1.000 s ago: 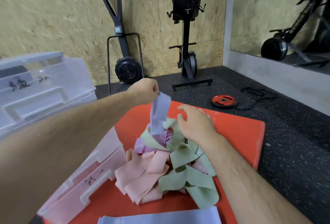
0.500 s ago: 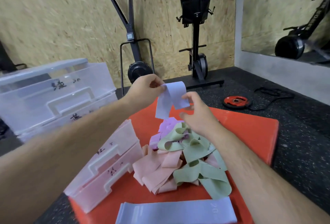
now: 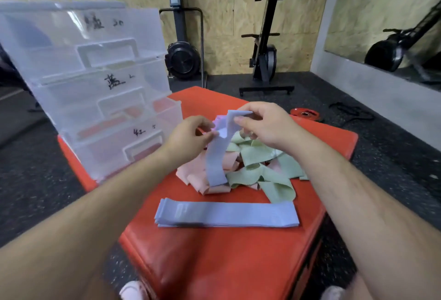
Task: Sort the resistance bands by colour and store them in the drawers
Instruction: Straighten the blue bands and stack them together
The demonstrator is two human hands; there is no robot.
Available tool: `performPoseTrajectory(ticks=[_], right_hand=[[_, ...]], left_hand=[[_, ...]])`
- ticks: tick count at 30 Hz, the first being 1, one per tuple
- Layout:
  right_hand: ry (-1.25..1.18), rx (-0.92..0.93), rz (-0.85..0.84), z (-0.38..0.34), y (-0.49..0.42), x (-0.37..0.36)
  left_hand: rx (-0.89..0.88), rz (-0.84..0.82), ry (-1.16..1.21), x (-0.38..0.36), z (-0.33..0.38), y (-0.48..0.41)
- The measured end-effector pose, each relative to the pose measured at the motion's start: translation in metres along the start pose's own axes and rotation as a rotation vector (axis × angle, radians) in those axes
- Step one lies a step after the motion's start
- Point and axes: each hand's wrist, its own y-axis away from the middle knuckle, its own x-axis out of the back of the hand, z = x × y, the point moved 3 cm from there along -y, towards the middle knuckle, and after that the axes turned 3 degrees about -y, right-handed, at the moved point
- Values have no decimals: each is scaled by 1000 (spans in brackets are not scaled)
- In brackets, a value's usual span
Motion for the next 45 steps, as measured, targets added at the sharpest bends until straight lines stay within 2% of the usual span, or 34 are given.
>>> performPoseTrajectory(ticks=[3, 6, 8, 12, 16, 18, 22, 29, 37, 40, 45], right_hand=[[64, 19, 6, 8, 1, -11], [128, 38, -26, 7, 2, -25], [108, 30, -47, 4, 3, -34], [-7, 11, -43, 5, 5, -42], [-204, -59, -71, 9, 9, -58], [-217, -76, -84, 11, 11, -67], [-184, -40, -76, 6, 11, -69], [-71, 2, -198, 3, 13, -52], [319, -126, -349, 27, 34, -18], [353, -184, -368, 32, 47, -1], [387, -245, -362, 54, 65, 23]], left_hand=[[34, 65, 173, 10, 3, 4], [-85, 26, 387, 17, 22, 13], [-147, 12, 351, 18, 30, 15], [-208, 73, 123, 17, 31, 14], [-135, 193, 253, 25, 24, 10], [-116, 160, 283, 27, 21, 10], [-127, 66, 183, 29, 14, 11], [49, 199, 478, 43, 6, 19], [274, 221, 666, 60, -25, 32], [319, 192, 665, 64, -37, 42], [457, 28, 595, 50, -56, 69]])
